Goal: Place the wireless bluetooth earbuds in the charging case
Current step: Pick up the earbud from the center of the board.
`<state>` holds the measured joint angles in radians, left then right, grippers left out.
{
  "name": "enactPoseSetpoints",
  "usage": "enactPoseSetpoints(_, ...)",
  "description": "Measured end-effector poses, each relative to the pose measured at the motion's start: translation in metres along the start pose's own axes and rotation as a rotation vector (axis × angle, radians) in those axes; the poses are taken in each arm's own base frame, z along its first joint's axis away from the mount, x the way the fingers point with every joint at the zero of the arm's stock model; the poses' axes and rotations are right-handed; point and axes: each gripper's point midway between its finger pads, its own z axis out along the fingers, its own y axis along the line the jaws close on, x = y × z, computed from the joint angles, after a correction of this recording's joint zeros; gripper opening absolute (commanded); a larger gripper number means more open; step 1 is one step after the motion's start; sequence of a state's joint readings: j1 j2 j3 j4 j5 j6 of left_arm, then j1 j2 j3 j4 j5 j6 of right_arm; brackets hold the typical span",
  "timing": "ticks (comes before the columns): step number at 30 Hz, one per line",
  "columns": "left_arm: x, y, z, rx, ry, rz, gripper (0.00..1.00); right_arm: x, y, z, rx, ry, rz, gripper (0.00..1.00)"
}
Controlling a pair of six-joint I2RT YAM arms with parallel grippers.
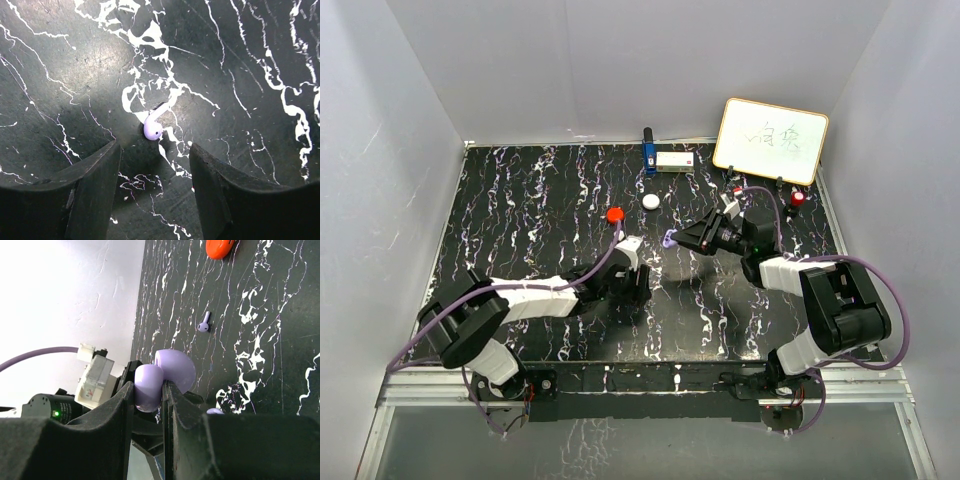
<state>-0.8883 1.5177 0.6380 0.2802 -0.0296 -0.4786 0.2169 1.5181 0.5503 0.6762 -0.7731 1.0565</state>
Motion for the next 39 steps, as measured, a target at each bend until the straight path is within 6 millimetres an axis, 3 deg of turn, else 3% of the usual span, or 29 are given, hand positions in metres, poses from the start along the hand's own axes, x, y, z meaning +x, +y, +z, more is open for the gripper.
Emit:
enactPoseSetpoints(21,0.002,-0.003,0.015,-0.076,-0.02,0.055,0.45,-0.008,0.001,-0.007,-0.005,-0.02,-0.012,0.0)
enactPoseSetpoints(39,0.006,-0.013,0.014,-0.059,-0.011,0.064,0.43,-0.01,-0.002,-0.01,0.0,-0.024,-0.005,0.0)
